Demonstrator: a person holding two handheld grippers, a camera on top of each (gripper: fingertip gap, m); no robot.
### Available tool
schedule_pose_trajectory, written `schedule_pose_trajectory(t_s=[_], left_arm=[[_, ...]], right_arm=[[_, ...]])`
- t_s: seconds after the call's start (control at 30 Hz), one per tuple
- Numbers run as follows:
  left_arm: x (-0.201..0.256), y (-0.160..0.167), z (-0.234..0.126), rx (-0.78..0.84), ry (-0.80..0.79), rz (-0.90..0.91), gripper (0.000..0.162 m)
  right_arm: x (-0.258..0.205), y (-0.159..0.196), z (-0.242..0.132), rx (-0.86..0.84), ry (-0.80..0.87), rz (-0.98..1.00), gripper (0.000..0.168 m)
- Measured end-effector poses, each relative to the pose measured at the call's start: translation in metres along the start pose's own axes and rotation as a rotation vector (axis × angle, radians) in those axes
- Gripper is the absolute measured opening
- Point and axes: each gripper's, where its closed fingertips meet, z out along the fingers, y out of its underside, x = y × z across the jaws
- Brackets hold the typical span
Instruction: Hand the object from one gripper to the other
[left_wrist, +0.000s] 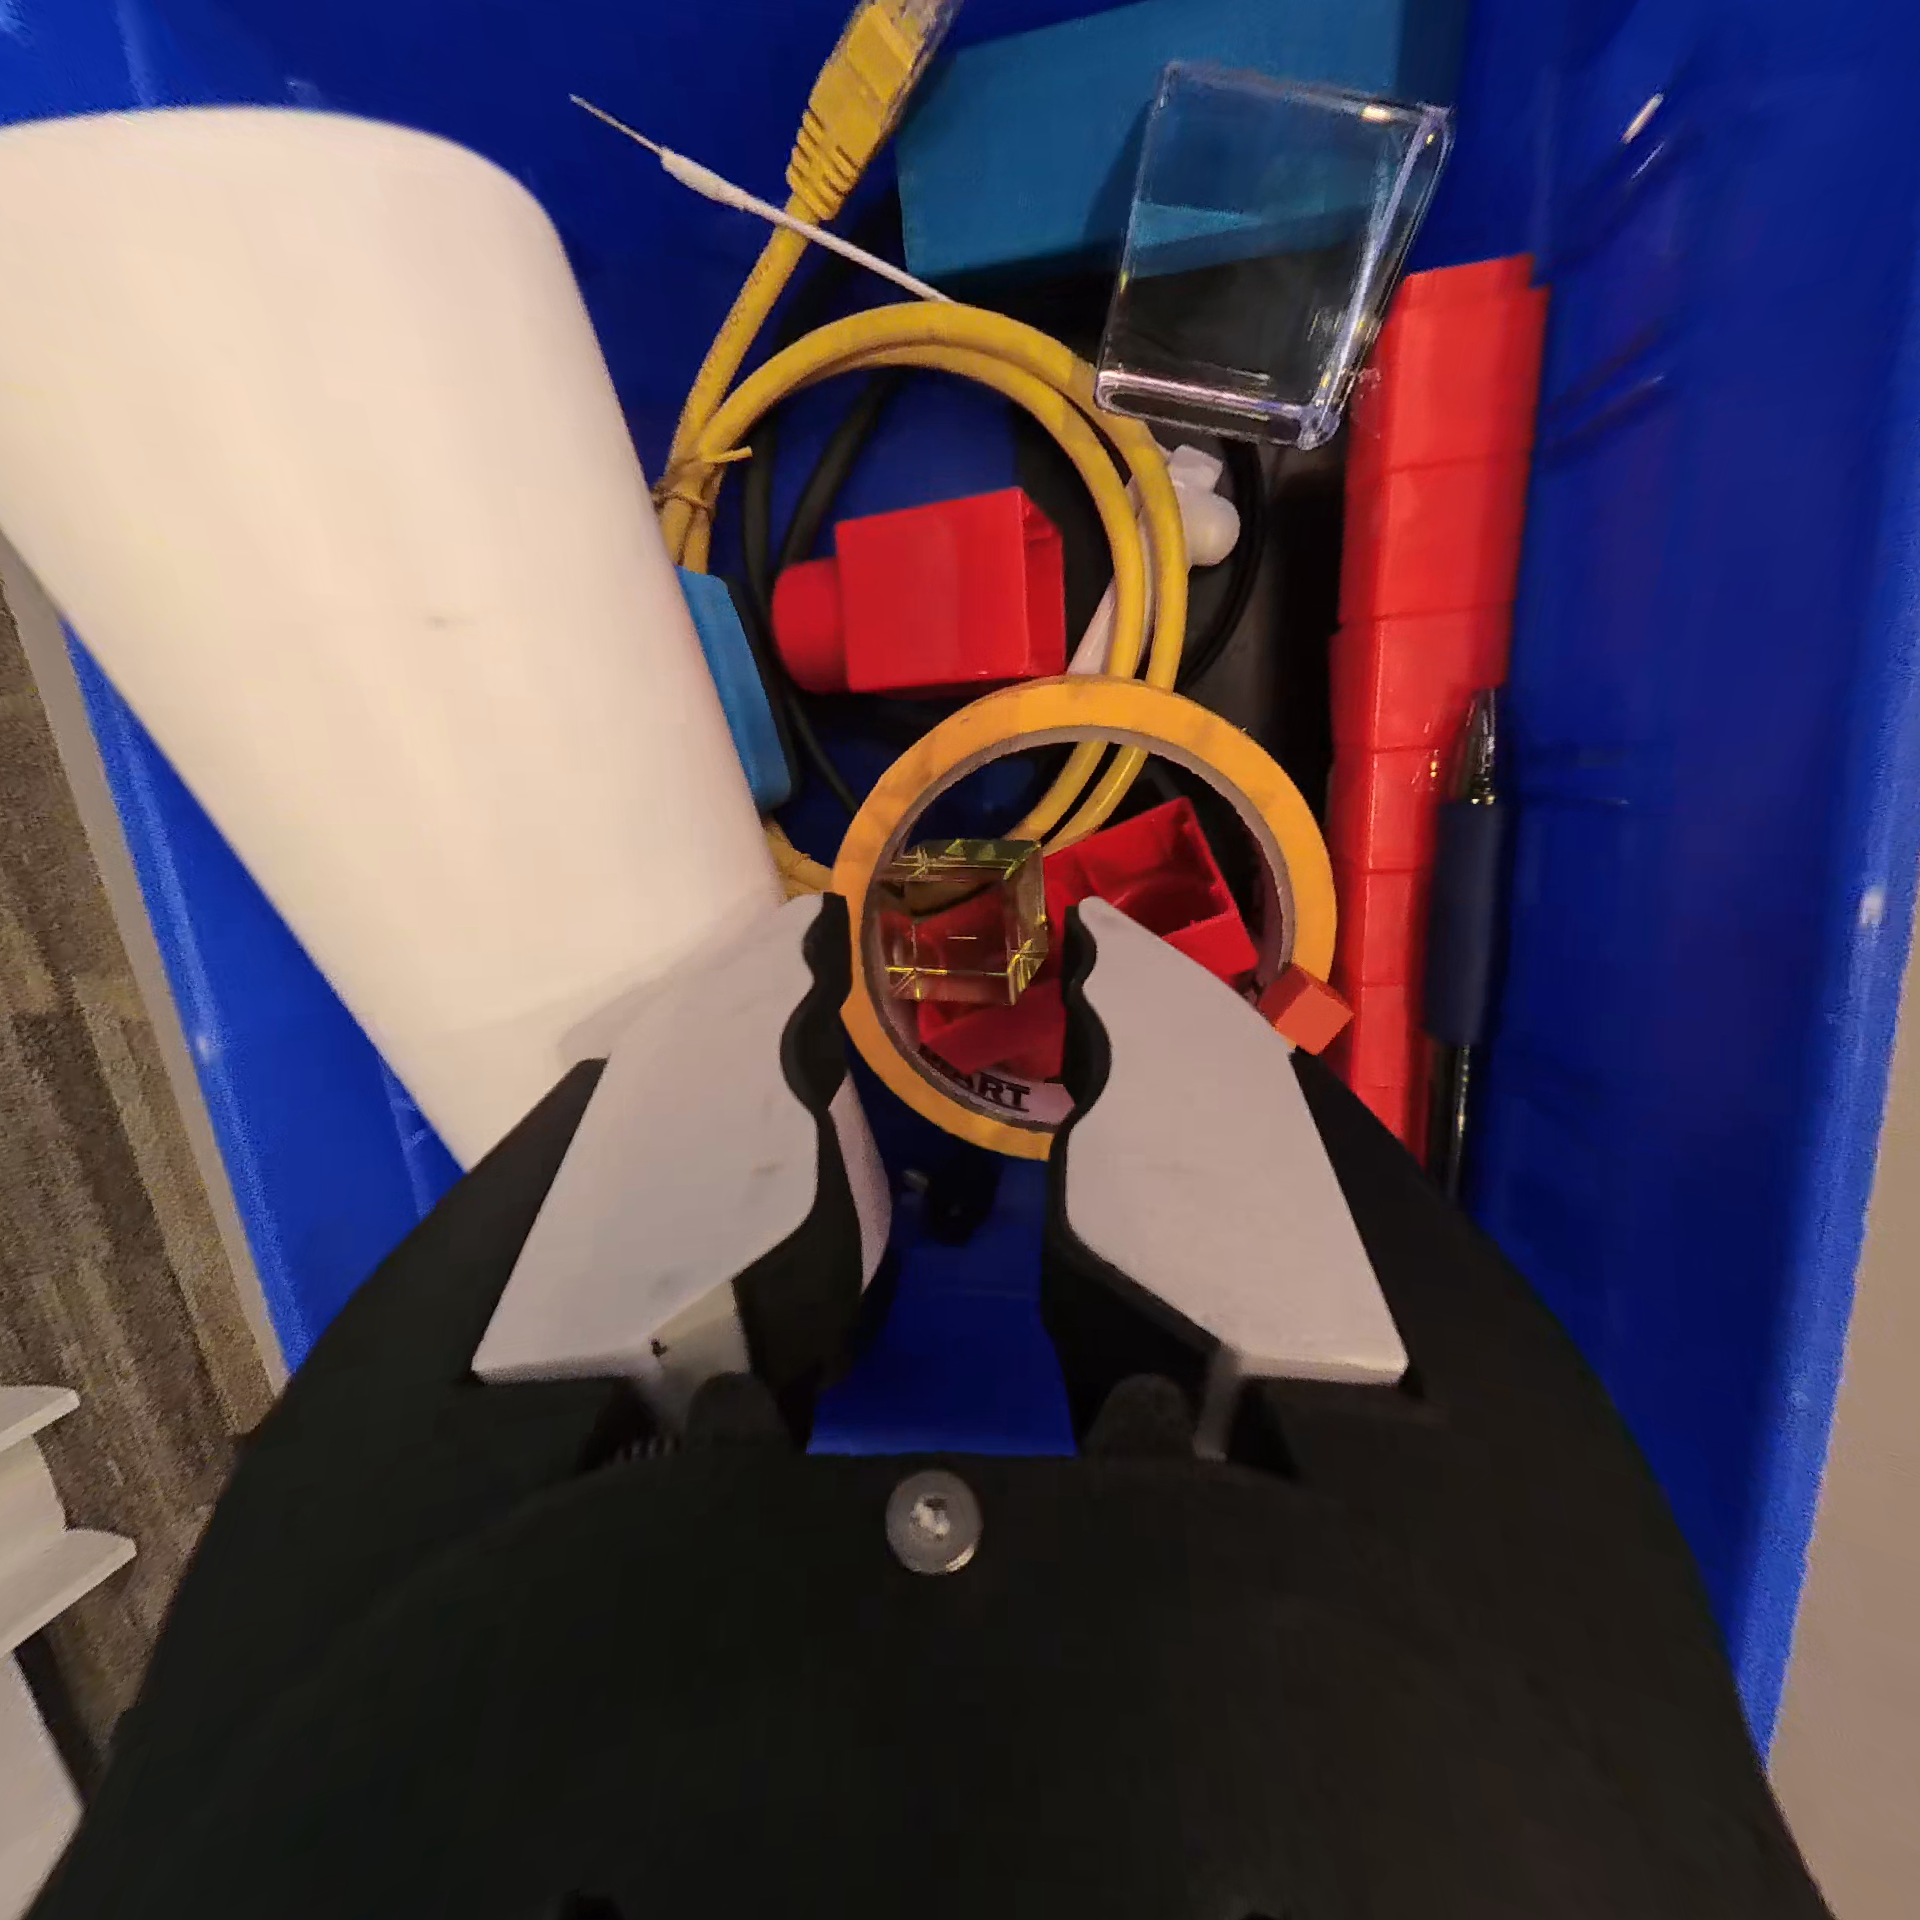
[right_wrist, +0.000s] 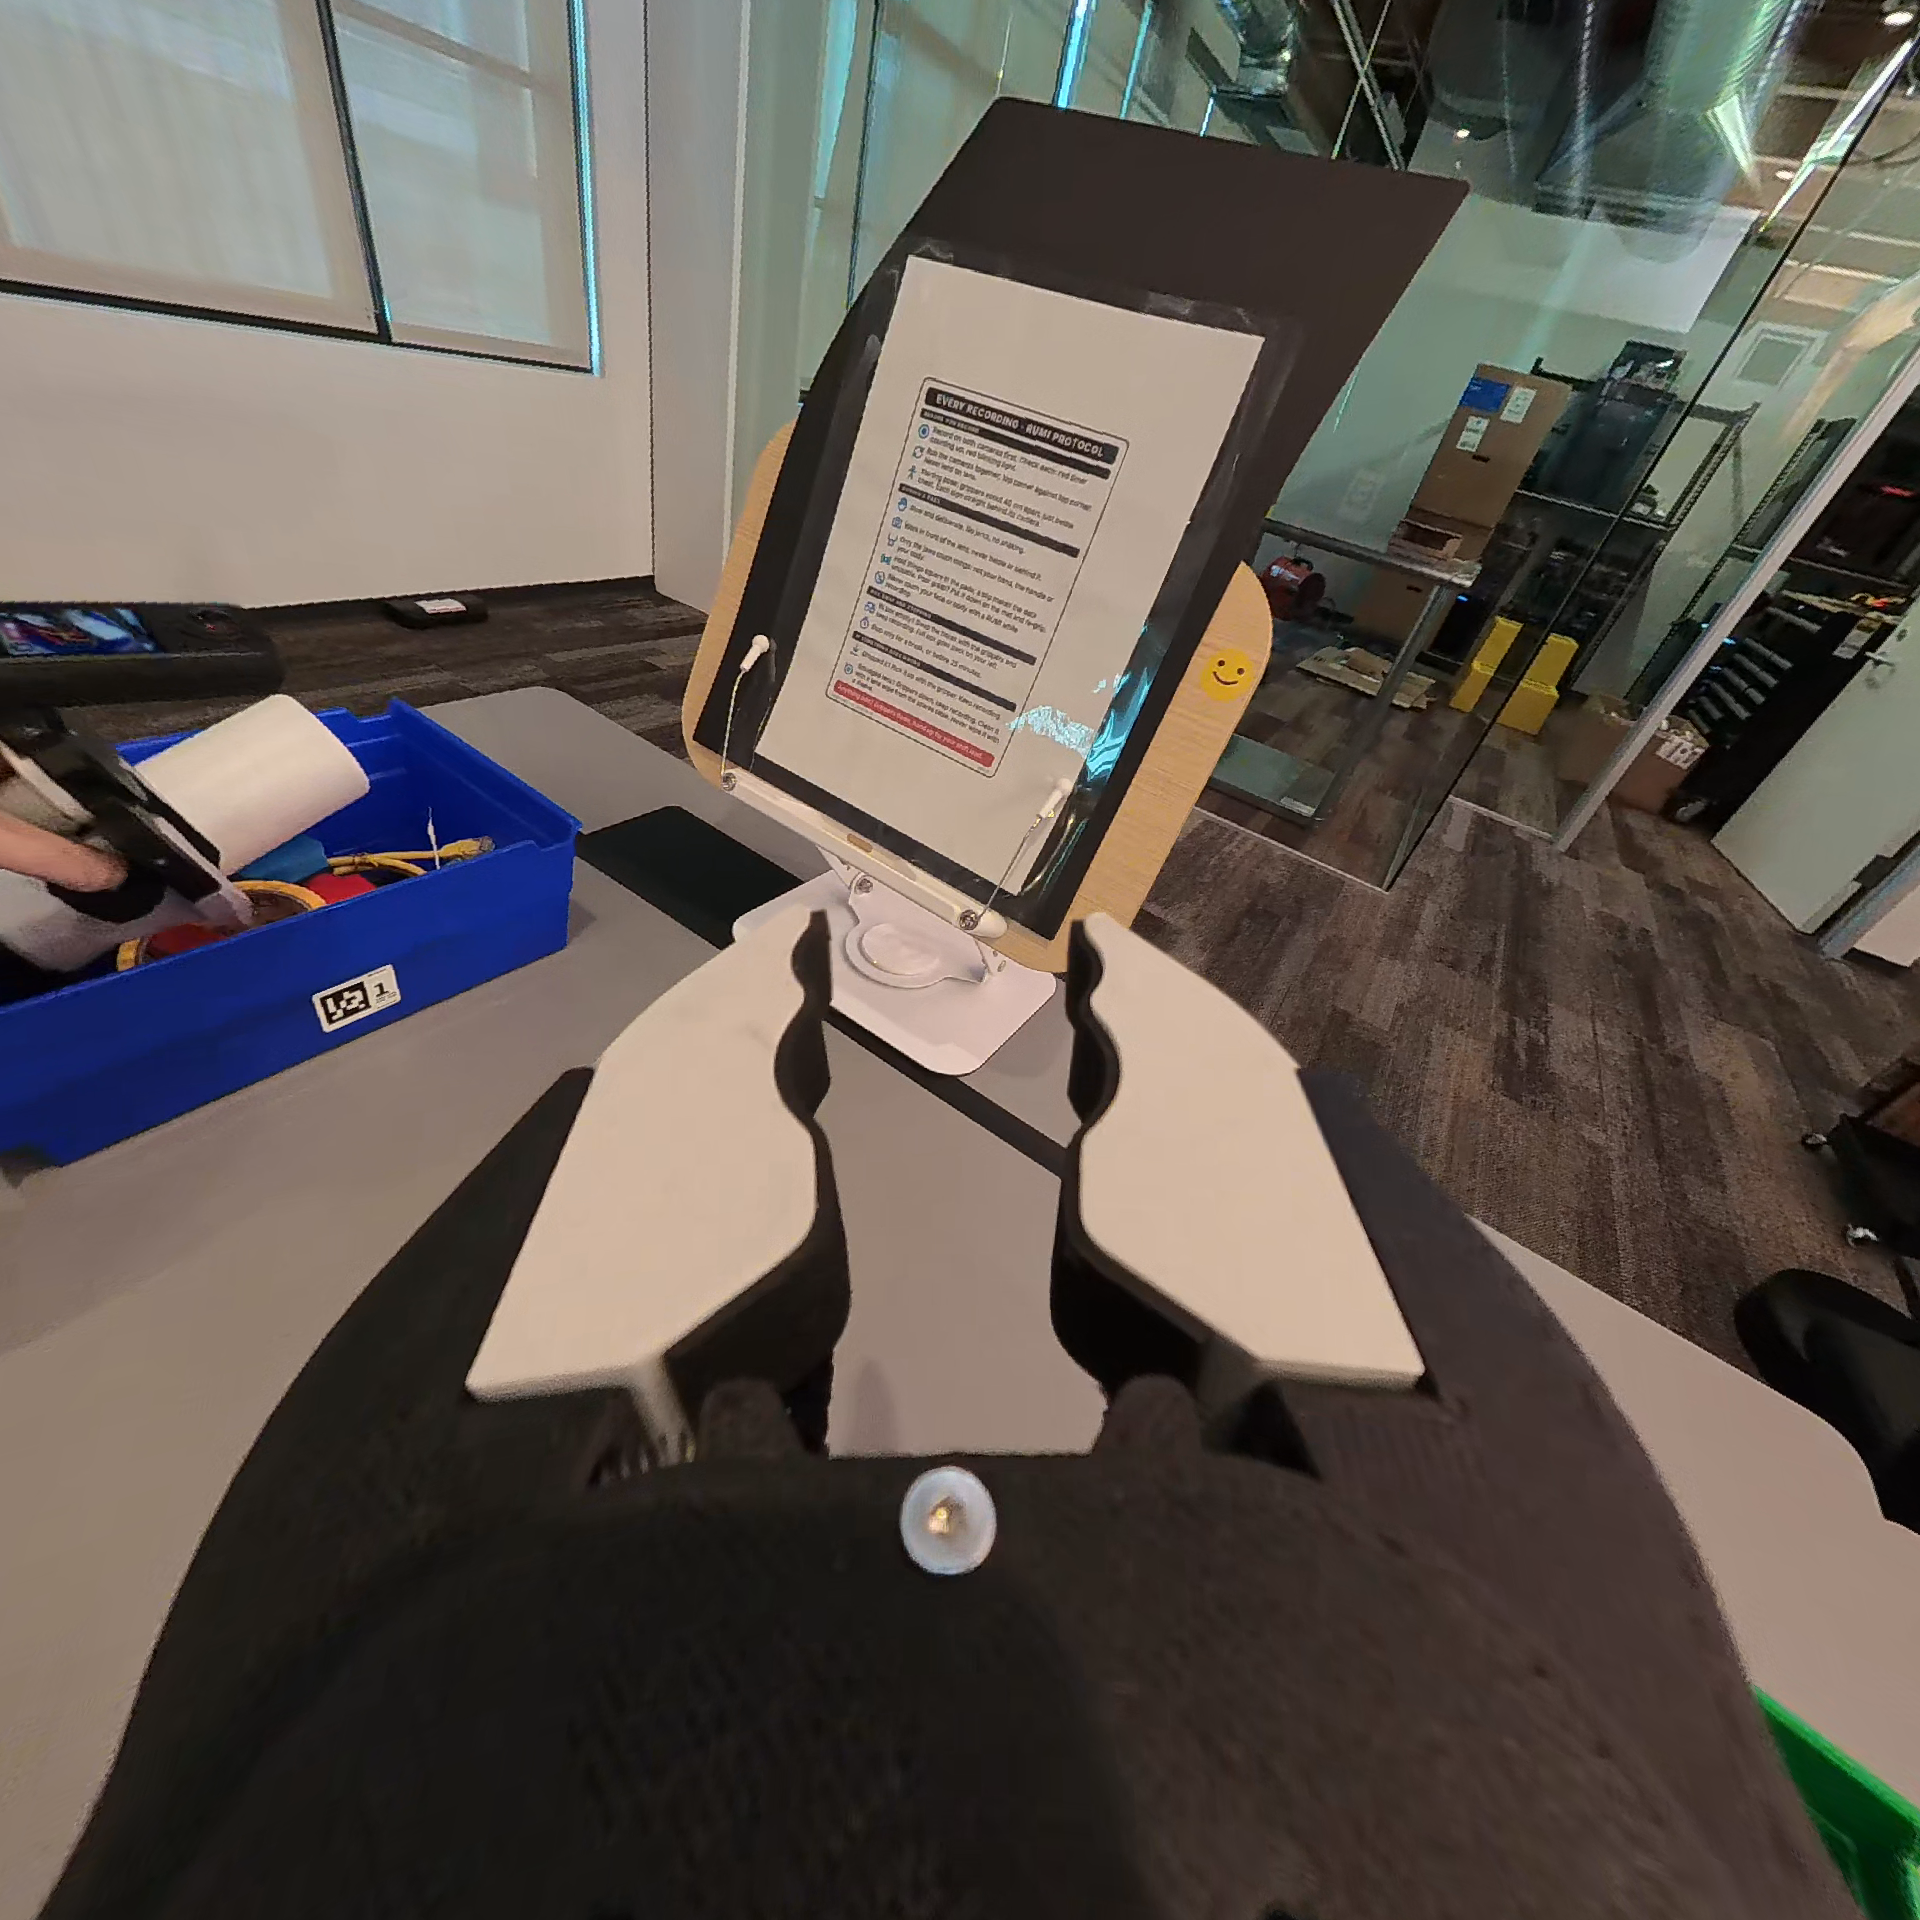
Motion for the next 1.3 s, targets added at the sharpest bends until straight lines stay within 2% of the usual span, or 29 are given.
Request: schedule_pose_trajectory(t_s=[0.23,0.6,0.73,0.9,1.03,1.13,1.17,1.23,1.3], left_arm=[[0.003,0.005,0.006,-0.063,-0.026,0.007,0.032],[0.004,0.002,0.006,-0.05,0.018,-0.015,0.029],[-0.001,-0.008,-0.013,0.025,0.034,-0.065,0.028],[0.0,-0.021,-0.059,0.193,0.074,-0.106,0.028],[0.026,-0.043,-0.119,0.464,0.266,-0.095,0.028],[0.077,-0.058,-0.193,0.746,0.616,0.01,0.028],[0.097,-0.056,-0.219,0.81,0.762,0.066,0.028],[0.134,-0.042,-0.263,0.885,1.014,0.193,0.028],[0.159,-0.03,-0.291,0.919,1.154,0.284,0.028]], right_arm=[[-0.005,0.004,0.003,-0.018,-0.027,-0.023,0.044],[-0.014,0.006,0.008,-0.039,-0.038,-0.089,0.044],[-0.017,0.005,0.008,-0.036,-0.041,-0.107,0.044],[-0.03,-0.002,0.011,-0.004,-0.066,-0.15,0.044],[-0.059,-0.015,0.017,0.075,-0.128,-0.222,0.045],[-0.104,-0.028,0.022,0.197,-0.245,-0.299,0.046],[-0.123,-0.031,0.023,0.24,-0.301,-0.331,0.054],[-0.16,-0.031,0.022,0.316,-0.408,-0.399,0.06],[-0.189,-0.026,0.024,0.354,-0.453,-0.488,0.06]])
